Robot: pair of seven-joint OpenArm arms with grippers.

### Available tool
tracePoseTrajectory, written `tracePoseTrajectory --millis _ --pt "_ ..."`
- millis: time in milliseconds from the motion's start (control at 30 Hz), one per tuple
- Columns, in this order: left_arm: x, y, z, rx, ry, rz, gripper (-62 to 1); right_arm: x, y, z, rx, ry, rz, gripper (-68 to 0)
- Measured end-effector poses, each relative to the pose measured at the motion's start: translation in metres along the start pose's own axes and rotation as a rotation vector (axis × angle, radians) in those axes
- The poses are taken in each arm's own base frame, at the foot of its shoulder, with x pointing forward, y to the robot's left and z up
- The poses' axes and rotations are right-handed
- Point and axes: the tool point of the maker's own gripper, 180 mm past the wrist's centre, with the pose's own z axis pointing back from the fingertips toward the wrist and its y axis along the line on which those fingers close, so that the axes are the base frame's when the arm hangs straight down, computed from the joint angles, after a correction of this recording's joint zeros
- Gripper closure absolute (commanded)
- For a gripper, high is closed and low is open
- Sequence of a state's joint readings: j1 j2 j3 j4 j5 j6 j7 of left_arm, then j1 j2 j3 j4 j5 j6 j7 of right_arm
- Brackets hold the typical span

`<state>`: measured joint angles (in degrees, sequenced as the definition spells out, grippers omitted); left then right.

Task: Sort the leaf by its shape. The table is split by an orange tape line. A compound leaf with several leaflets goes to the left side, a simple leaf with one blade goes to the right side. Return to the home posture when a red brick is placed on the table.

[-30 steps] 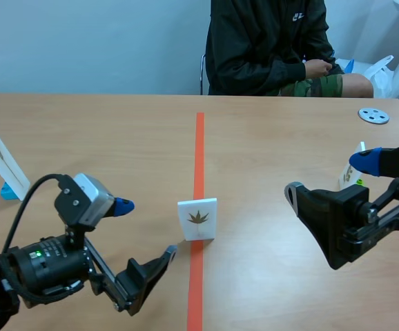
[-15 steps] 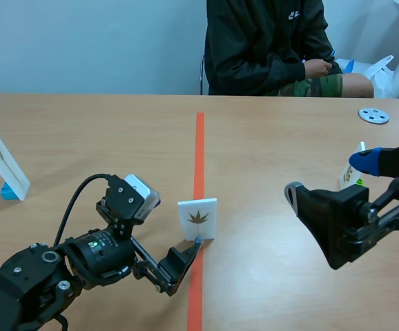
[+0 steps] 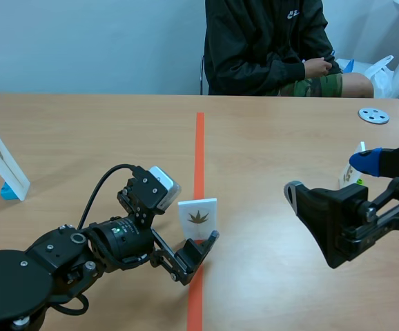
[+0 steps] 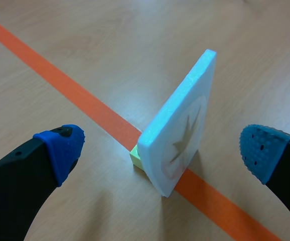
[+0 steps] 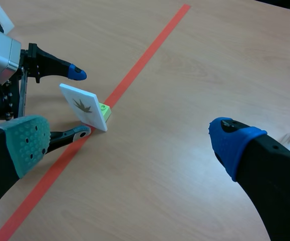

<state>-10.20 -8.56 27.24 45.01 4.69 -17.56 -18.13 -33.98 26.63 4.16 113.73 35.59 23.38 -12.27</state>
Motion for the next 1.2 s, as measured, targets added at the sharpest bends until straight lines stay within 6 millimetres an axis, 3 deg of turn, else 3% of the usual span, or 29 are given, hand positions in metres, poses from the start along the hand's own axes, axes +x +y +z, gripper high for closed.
tracePoseTrajectory --millis 33,200,500,633,867,1200 --pt "0.0 0.0 0.0 0.0 0.0 0.001 -61.1 0.0 0.0 0.0 0.0 0.0 0.0 -67.9" --pt "0.001 0.001 0.001 0.001 -0.009 0.002 -41.8 0.0 0.0 0.0 0.0 0.0 0.0 -67.9" --pt "0.0 -0.016 -0.002 -0.047 -0.002 -0.01 -36.7 0.0 0.0 0.0 0.0 0.0 0.0 -67.9" --pt "0.002 -0.019 -0.003 -0.051 -0.013 0.007 -23.3 0.0 -0.001 0.0 -0.005 0.0 -0.001 -67.9" --pt "0.002 -0.019 -0.003 -0.049 -0.018 0.011 -5.8 0.0 -0.003 0.0 -0.018 0.0 -0.004 -67.9" --pt "0.004 -0.023 -0.001 -0.064 -0.003 0.125 -4.2 -0.004 -0.003 0.0 -0.019 0.023 -0.007 -67.9"
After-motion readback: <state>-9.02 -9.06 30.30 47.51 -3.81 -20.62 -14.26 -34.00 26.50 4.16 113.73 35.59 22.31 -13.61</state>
